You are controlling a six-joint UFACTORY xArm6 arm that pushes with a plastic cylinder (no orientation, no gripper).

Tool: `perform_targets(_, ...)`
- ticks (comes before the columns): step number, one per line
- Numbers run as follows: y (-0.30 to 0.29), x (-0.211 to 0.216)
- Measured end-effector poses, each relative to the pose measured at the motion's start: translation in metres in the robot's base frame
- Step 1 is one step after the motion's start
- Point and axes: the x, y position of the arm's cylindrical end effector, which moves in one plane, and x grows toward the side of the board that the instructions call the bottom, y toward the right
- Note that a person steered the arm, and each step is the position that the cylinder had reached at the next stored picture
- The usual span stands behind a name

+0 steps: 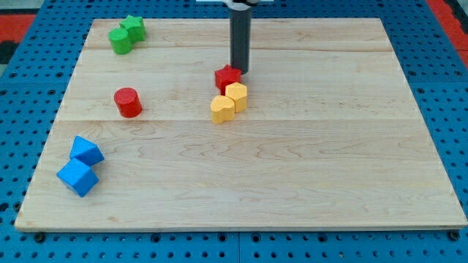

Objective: Move the red star on top of the yellow heart

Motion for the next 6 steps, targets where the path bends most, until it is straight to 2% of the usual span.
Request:
perform_targets(2, -0.015, 0.045)
perform_targets(4, -0.079, 0.04)
perform_targets(6, -0.03, 0.09)
